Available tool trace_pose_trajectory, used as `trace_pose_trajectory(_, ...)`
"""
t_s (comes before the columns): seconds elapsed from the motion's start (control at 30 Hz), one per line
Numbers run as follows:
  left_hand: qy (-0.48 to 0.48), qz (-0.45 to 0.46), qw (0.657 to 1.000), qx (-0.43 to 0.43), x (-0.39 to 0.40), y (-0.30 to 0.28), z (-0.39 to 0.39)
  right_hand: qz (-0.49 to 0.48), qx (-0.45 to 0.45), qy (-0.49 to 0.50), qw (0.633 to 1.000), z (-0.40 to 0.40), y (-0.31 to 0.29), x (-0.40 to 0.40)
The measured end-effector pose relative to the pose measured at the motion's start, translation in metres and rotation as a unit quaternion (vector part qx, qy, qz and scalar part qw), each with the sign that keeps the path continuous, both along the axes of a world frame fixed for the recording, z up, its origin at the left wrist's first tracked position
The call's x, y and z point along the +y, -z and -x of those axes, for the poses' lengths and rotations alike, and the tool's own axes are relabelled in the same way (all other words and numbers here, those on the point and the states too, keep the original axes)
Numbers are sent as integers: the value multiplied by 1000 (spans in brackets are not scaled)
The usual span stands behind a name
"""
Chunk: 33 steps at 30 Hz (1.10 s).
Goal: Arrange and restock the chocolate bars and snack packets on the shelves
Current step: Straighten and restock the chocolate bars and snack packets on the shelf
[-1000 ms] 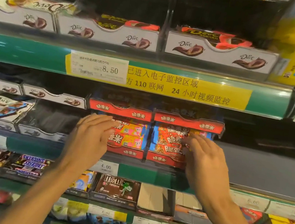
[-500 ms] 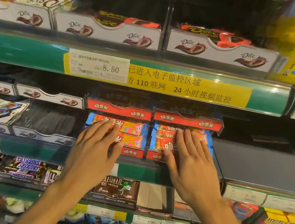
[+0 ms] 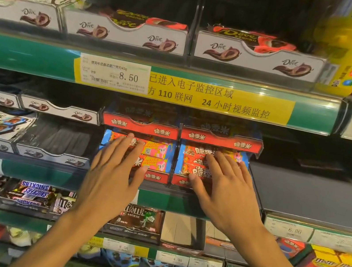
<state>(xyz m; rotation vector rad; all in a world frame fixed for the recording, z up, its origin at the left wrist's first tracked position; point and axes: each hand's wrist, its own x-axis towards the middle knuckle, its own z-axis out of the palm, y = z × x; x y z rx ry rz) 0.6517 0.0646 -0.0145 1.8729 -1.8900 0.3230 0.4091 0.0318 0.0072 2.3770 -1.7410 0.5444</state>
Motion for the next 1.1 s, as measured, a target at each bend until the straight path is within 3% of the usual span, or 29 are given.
trace_pose_trajectory(0.2, 9, -2, 999, -50, 3, 1, 0, 19, -5, -19, 1000, 5, 2, 2)
trace_pose_trajectory(0.33, 10, -4, 999, -31, 3, 2, 1, 28, -18, -30, 999, 10, 1, 1)
trace_pose_trajectory(0.5, 17, -2, 1000, 0, 6, 4, 26, 106, -49, -63, 991, 23, 0, 4)
trace_pose_trajectory(0.7, 15, -19, 999, -45, 1, 12, 37, 96, 21, -97, 990, 28, 17, 8)
trace_pose_trajectory(0.83, 19, -26, 997, -64, 2, 12, 36, 90, 13, -100, 991, 28, 18, 7)
trace_pose_trajectory(1.1, 34, -13, 999, 3, 14, 1, 50, 90, -39, -122, 988, 35, 13, 13)
